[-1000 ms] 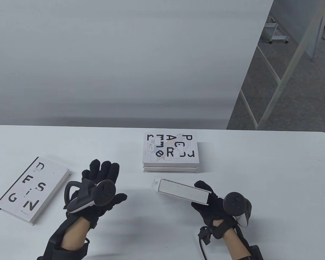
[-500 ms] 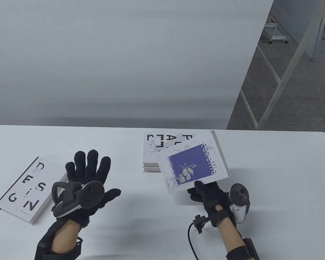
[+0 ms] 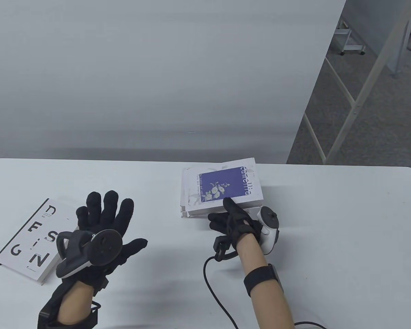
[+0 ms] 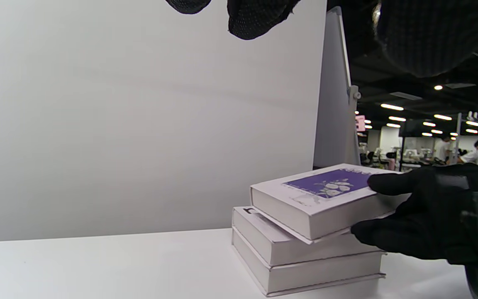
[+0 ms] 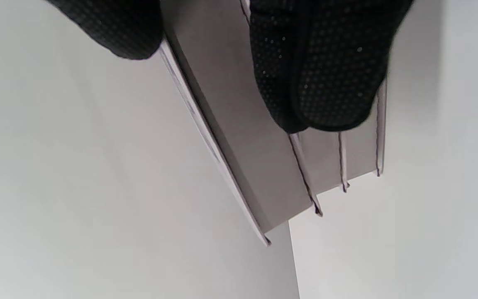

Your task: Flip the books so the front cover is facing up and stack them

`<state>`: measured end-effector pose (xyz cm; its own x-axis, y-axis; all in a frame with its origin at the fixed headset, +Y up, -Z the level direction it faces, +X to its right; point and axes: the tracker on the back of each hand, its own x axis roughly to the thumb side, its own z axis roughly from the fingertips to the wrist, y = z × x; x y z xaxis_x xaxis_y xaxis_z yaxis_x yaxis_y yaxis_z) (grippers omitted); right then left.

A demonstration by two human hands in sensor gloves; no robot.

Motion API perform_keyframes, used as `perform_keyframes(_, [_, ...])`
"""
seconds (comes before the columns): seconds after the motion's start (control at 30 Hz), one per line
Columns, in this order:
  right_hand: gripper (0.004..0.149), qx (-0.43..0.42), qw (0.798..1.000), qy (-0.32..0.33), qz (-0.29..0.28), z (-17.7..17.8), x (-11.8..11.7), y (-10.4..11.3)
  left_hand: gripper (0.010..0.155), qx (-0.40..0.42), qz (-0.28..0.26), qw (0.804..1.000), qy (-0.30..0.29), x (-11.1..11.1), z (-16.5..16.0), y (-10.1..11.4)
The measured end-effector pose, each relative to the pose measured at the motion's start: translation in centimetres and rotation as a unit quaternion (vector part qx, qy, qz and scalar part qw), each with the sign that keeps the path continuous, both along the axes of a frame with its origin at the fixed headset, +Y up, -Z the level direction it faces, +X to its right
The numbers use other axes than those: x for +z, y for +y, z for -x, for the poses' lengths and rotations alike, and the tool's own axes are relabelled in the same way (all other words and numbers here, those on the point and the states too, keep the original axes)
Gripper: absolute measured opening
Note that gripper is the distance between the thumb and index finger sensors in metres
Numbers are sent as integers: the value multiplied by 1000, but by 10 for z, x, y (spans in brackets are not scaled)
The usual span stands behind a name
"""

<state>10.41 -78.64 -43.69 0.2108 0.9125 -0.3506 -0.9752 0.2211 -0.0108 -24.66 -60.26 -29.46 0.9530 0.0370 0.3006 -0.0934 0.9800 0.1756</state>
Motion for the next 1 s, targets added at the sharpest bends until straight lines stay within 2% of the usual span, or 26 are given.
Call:
perform_keyframes(0.13, [75,15,1000,-9,14,7,-6,-3,96,3,4,1000,-5,-1,-1,-1])
perform_keyframes(0.47, [76,-37,999,-16,29,20,-4,-11,95,4,13,1000,-11,-2,-3,-3])
perform_keyframes(0.7, [77,-64,998,-11,8,28,-4,-4,94,-1,17,1000,-13,-4,-6,-5])
perform_keyframes(1.0, [74,-100,994,8,-32,38,-2,-7,94,-12,30,999,-15,-7,-12,-11])
